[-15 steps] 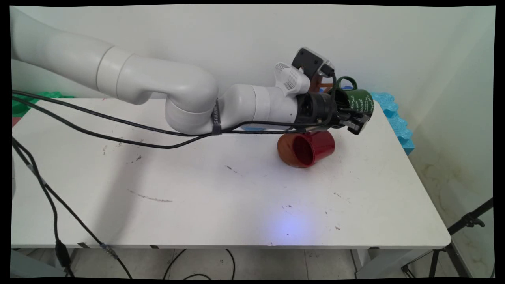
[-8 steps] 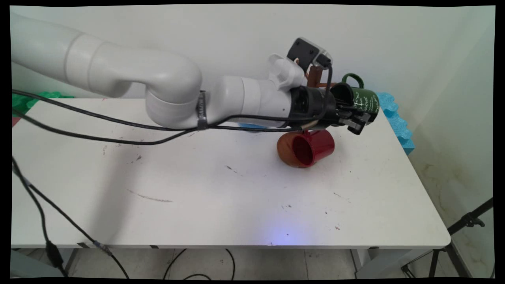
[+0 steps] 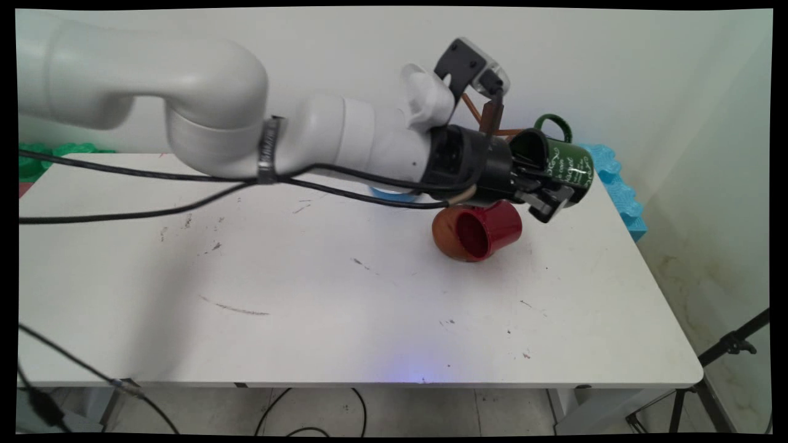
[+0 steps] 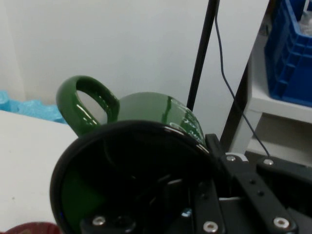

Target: Place the picked object on the table

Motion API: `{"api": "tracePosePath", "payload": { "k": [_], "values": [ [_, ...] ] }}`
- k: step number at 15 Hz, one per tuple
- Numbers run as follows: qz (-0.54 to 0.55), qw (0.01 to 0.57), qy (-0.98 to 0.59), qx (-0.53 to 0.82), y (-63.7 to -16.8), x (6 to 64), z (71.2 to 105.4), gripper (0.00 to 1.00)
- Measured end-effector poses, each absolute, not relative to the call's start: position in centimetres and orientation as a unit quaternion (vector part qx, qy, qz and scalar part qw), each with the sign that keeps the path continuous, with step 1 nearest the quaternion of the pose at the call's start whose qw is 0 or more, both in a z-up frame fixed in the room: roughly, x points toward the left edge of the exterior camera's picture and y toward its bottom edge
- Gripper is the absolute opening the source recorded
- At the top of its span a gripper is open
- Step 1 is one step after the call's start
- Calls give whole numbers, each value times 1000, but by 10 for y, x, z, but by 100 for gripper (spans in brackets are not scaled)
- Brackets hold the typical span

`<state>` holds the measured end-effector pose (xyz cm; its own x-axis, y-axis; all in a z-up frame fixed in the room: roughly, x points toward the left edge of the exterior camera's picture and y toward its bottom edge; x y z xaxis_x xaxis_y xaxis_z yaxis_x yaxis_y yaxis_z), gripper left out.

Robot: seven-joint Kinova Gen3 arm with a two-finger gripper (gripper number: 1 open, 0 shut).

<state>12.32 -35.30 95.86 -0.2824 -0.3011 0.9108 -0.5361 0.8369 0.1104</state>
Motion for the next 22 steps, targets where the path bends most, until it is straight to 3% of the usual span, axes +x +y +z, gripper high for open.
{"api": "tracePosePath", "payload": {
  "k": [12,22],
  "values": [
    [120,474,-838,240,-339,168,985,0],
    [130,305,-924,190,-318,220,984,0]
  ]
}}
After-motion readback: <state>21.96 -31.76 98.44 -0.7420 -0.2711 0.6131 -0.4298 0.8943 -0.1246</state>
